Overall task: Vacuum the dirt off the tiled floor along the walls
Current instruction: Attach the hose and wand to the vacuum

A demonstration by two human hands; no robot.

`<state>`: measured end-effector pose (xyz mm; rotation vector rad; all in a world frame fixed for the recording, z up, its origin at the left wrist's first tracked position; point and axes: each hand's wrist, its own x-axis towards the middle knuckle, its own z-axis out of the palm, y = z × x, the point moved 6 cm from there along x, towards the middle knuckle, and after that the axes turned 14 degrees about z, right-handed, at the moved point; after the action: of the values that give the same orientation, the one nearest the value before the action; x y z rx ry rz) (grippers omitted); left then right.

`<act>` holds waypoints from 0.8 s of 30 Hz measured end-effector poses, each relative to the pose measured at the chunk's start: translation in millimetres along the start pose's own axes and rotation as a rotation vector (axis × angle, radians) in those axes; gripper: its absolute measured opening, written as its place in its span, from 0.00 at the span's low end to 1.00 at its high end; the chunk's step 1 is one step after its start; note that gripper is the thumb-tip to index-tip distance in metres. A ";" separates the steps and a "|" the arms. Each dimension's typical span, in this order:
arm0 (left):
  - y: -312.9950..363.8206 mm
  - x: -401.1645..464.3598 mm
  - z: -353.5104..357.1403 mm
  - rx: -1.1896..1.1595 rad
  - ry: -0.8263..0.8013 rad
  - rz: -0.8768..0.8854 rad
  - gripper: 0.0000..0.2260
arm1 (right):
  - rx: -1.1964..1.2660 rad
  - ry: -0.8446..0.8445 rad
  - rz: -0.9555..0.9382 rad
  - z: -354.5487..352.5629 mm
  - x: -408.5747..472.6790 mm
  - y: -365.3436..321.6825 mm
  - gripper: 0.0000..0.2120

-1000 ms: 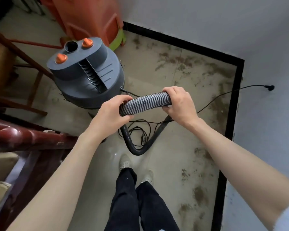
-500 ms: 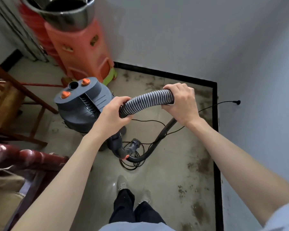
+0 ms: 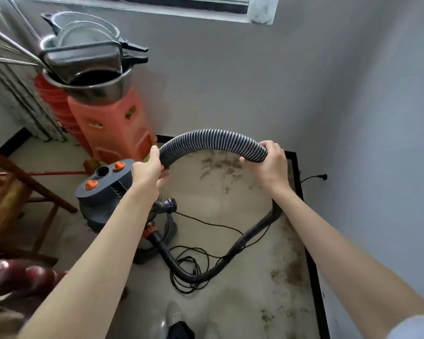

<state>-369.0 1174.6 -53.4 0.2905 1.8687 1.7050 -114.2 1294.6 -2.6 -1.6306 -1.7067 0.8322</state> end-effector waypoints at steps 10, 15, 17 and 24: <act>-26.7 -13.7 67.0 -0.508 -0.233 -0.575 0.28 | 0.035 -0.057 0.096 -6.5 -13.7 41.9 0.17; -30.2 -13.1 81.6 -0.772 -0.117 -0.639 0.22 | -0.052 -0.298 0.152 11.6 -32.6 81.0 0.19; -38.2 -13.2 82.4 -0.717 -0.160 -0.615 0.23 | -0.062 -0.552 0.227 20.7 -40.1 97.8 0.18; -41.6 -23.8 64.4 -0.312 -0.484 -0.259 0.19 | 0.162 -0.715 0.476 46.1 -27.0 89.3 0.17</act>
<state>-305.1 1209.2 -87.5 0.2884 1.2173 1.5492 -96.1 1269.8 -102.1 -1.7686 -1.6210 1.9149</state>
